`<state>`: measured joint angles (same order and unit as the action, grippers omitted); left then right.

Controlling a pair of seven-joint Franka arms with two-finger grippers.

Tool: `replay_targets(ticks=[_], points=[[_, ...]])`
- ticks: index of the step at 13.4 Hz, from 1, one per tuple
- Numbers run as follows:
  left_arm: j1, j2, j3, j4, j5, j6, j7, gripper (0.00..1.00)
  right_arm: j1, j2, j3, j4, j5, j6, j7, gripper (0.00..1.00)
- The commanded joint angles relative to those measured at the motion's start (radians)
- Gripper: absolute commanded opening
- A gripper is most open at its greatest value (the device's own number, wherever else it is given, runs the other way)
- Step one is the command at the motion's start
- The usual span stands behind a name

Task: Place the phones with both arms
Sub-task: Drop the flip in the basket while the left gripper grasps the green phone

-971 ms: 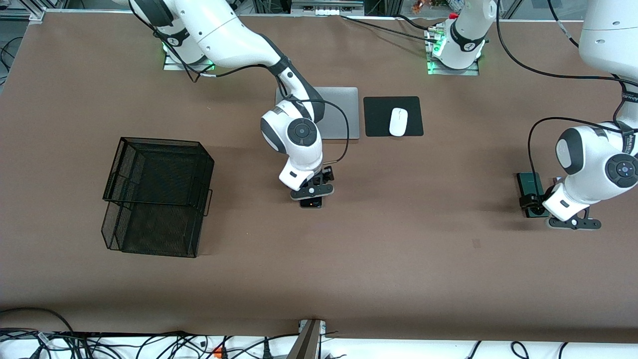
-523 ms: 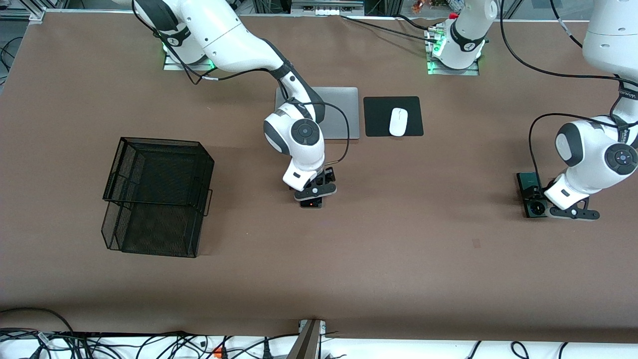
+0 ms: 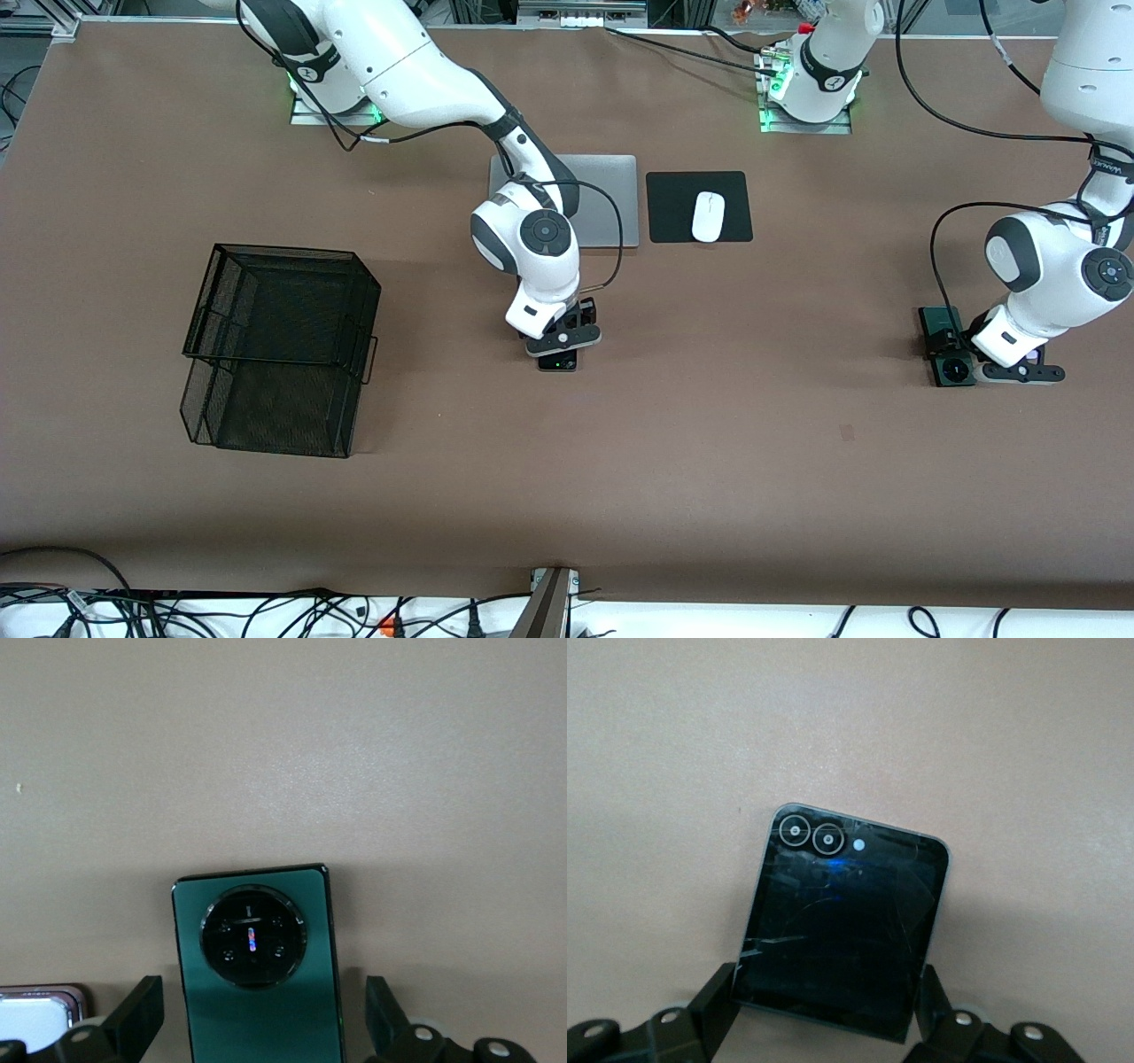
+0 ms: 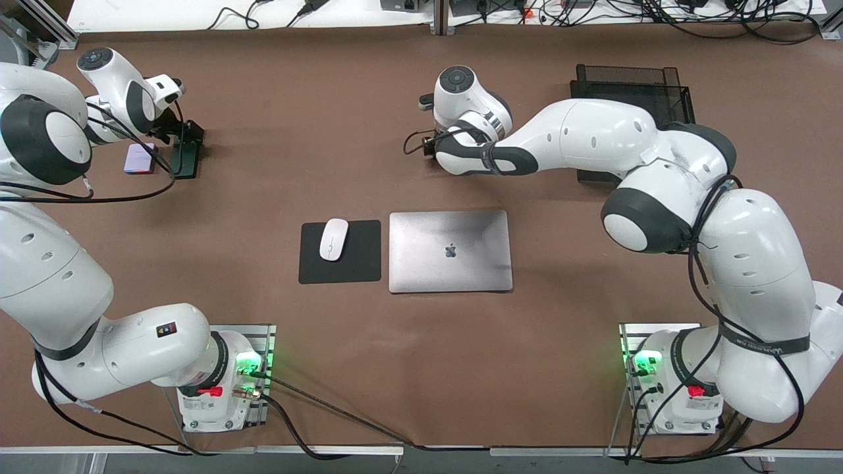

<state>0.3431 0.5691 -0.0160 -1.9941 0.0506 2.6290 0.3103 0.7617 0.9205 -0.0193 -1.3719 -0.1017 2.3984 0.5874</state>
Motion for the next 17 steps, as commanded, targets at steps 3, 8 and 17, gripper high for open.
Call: replay_targets(ticks=[3,8,17], points=[[0.037,0.011,-0.015,-0.008,-0.038,0.019,0.006,1.0,-0.004,-0.11,-0.076,0.014,-0.016,-0.129,-0.018,0.17],[0.037,0.026,-0.015,-0.008,-0.077,0.02,0.001,1.0,-0.086,-0.385,-0.202,-0.076,0.062,-0.375,-0.248,0.21],[0.034,0.052,-0.015,0.0,-0.101,0.04,-0.007,0.34,-0.119,-0.891,-0.537,-0.744,0.057,-0.294,-0.627,0.21]])
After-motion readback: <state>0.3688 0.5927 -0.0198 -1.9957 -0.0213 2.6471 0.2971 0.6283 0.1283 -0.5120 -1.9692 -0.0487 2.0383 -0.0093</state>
